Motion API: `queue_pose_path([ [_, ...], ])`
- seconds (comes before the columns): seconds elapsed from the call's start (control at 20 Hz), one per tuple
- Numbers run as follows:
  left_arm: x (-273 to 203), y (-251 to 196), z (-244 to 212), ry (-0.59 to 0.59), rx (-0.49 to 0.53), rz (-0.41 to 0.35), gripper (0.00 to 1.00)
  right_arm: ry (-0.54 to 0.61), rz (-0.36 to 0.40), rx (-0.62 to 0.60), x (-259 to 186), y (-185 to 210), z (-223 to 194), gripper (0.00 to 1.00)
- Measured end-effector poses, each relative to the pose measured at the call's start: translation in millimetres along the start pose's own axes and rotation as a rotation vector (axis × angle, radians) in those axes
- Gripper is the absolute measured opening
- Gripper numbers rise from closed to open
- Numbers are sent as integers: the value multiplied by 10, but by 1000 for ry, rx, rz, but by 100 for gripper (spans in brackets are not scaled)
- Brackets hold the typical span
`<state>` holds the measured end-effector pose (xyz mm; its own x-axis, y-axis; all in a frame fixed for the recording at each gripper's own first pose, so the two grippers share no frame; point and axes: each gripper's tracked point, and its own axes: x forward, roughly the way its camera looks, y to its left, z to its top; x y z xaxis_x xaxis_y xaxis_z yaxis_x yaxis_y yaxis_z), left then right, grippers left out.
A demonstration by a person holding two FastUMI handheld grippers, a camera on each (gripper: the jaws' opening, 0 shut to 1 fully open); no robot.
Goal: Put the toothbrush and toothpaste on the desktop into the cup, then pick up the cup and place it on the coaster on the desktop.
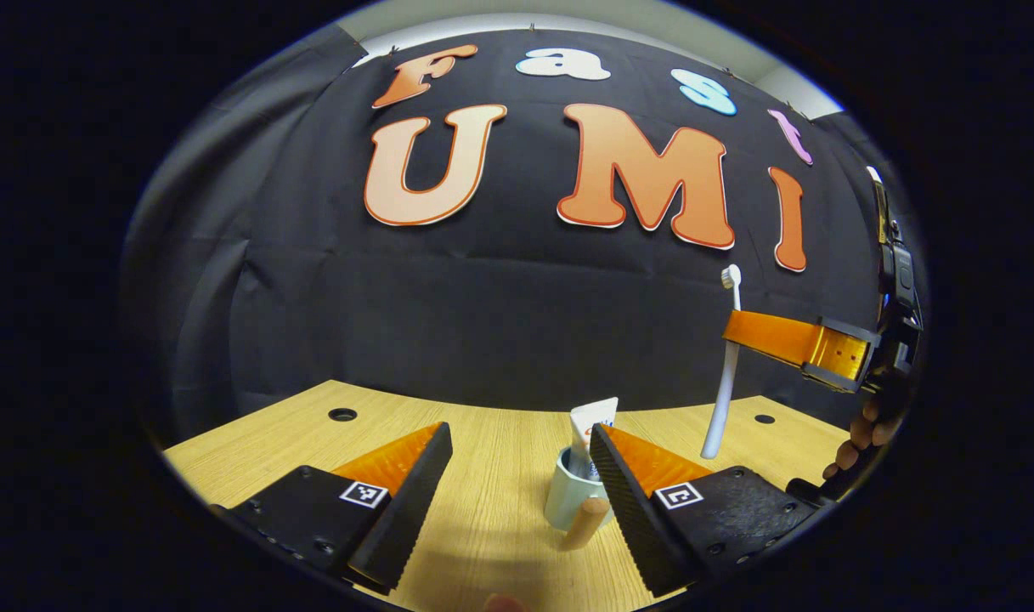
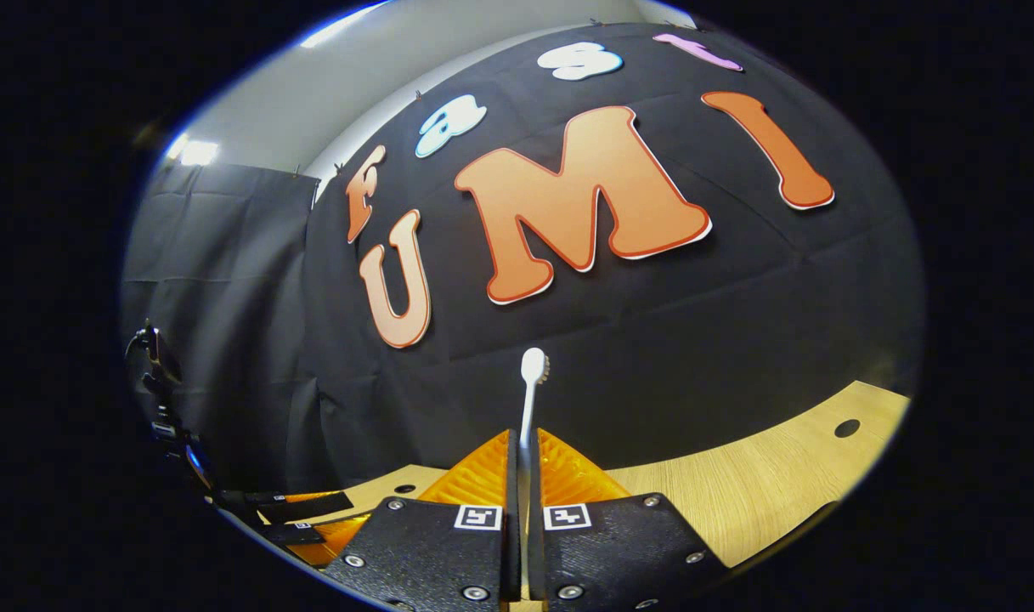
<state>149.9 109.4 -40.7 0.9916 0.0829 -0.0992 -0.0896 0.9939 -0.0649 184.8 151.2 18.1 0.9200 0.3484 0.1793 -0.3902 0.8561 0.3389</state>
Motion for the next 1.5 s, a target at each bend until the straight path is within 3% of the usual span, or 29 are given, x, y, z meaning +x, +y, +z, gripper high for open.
queue_pose_path([
  [0.3,-88,103,-64,-1,16,13,98,-82,60,-3,217,139,-60,4],
  [0.55,-139,214,-122,6,28,37,98,-61,42,18,387,152,-295,4],
  [0.95,-198,174,-183,40,36,38,98,48,35,9,409,149,-760,6],
  [1.1,-238,93,-147,39,37,26,98,101,40,-46,356,160,-877,6],
  [1.5,-265,-151,-143,101,59,1,98,167,36,-96,-64,41,-775,14],
])
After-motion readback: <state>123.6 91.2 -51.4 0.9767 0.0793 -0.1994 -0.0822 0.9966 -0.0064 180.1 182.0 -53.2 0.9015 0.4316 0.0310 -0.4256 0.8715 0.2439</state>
